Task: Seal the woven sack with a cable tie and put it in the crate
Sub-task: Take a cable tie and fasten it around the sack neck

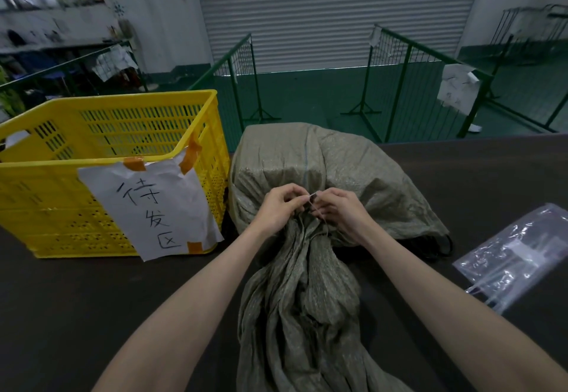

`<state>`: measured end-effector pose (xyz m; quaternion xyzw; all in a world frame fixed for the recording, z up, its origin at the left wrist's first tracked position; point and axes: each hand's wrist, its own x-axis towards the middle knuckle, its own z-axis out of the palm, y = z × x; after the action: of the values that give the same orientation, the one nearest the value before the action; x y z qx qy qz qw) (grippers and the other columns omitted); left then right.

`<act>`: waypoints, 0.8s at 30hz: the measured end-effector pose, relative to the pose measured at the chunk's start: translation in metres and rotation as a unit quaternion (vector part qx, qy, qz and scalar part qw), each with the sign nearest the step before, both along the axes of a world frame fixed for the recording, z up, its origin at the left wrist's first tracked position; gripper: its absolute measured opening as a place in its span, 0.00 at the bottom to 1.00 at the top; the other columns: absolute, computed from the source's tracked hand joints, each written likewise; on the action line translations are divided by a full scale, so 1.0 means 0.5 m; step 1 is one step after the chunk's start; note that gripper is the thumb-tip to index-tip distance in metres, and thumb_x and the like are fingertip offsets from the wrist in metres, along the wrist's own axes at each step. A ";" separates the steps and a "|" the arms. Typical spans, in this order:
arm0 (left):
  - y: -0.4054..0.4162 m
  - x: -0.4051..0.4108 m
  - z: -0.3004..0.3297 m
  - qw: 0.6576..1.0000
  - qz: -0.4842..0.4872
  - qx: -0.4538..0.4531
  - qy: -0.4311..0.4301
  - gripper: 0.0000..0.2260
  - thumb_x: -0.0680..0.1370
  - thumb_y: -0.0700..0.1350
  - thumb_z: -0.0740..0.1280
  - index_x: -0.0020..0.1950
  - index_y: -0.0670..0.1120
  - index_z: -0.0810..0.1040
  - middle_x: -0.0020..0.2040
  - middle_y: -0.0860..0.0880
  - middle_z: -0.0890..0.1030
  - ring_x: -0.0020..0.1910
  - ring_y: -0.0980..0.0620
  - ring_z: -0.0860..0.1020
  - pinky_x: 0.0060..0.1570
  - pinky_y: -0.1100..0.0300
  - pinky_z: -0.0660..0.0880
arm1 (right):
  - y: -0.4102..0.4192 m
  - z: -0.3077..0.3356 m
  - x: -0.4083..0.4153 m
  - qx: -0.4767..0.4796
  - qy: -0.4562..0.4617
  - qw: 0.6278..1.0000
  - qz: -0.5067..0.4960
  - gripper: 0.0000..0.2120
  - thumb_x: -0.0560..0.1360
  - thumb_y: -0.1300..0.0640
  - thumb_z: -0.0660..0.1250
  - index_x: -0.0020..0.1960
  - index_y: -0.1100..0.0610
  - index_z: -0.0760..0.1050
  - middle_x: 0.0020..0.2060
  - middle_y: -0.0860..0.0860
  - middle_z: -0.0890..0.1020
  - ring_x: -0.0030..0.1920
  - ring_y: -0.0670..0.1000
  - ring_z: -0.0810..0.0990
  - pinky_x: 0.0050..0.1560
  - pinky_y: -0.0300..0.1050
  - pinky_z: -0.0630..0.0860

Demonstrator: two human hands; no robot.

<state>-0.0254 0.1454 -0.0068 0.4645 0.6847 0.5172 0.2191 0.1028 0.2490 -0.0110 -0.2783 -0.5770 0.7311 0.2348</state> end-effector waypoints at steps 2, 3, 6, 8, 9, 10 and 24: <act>0.002 -0.001 -0.002 1.000 -0.011 -0.007 0.011 0.02 0.76 0.41 0.69 0.44 0.46 0.80 0.31 0.50 0.78 0.29 0.62 0.74 0.34 0.67 0.69 | 0.001 0.004 -0.002 0.012 -0.010 1.000 -0.004 0.11 0.77 0.57 0.64 0.37 0.59 0.76 0.31 0.54 0.81 0.30 0.49 0.80 0.33 0.38 0.73; 0.003 -0.002 -0.003 1.000 -0.015 -0.014 0.018 0.02 0.76 0.42 0.69 0.44 0.48 0.80 0.31 0.50 0.78 0.29 0.61 0.74 0.34 0.66 0.69 | 0.001 0.005 -0.004 0.024 -0.017 1.000 -0.007 0.12 0.77 0.57 0.63 0.36 0.59 0.75 0.30 0.53 0.80 0.30 0.49 0.79 0.33 0.37 0.73; 0.004 0.004 -0.002 0.999 -0.019 -0.030 0.039 0.02 0.77 0.43 0.68 0.44 0.48 0.79 0.31 0.52 0.78 0.28 0.64 0.72 0.33 0.67 0.68 | -0.002 0.008 -0.008 0.078 -0.039 0.996 -0.017 0.14 0.79 0.59 0.60 0.34 0.58 0.73 0.28 0.52 0.78 0.27 0.47 0.75 0.30 0.38 0.71; 0.006 0.014 -0.001 0.997 -0.009 -0.035 0.062 0.03 0.77 0.45 0.68 0.44 0.47 0.78 0.31 0.53 0.78 0.27 0.65 0.71 0.32 0.69 0.67 | -0.004 0.010 -0.011 0.131 -0.060 0.989 -0.029 0.15 0.79 0.59 0.60 0.34 0.57 0.71 0.27 0.52 0.75 0.26 0.46 0.72 0.29 0.40 0.68; 0.008 0.019 -0.001 0.997 0.002 -0.035 0.075 0.04 0.77 0.46 0.68 0.44 0.47 0.78 0.31 0.53 0.78 0.27 0.65 0.71 0.32 0.69 0.66 | -0.002 0.009 -0.013 0.157 -0.073 0.984 -0.032 0.16 0.79 0.59 0.59 0.33 0.56 0.71 0.27 0.52 0.74 0.27 0.47 0.71 0.30 0.40 0.68; 0.009 0.023 0.001 0.996 0.014 -0.031 0.085 0.04 0.76 0.46 0.68 0.43 0.47 0.78 0.31 0.53 0.77 0.26 0.64 0.71 0.31 0.70 0.66 | -0.001 0.008 -0.014 0.186 -0.087 0.978 -0.035 0.16 0.79 0.58 0.59 0.33 0.55 0.71 0.27 0.52 0.74 0.28 0.48 0.72 0.31 0.41 0.69; -0.005 0.014 -0.016 0.989 0.021 -0.043 0.140 0.06 0.77 0.46 0.67 0.45 0.44 0.79 0.35 0.51 0.80 0.30 0.63 0.73 0.34 0.71 0.67 | 0.000 0.001 0.003 0.335 -0.168 0.918 -0.132 0.14 0.78 0.57 0.61 0.34 0.58 0.72 0.25 0.46 0.70 0.36 0.52 0.72 0.37 0.42 0.61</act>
<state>-0.0186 0.1429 -0.0149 0.5078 0.7402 0.4213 0.1296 0.1041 0.2491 -0.0104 -0.3760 -0.7771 0.3999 0.3080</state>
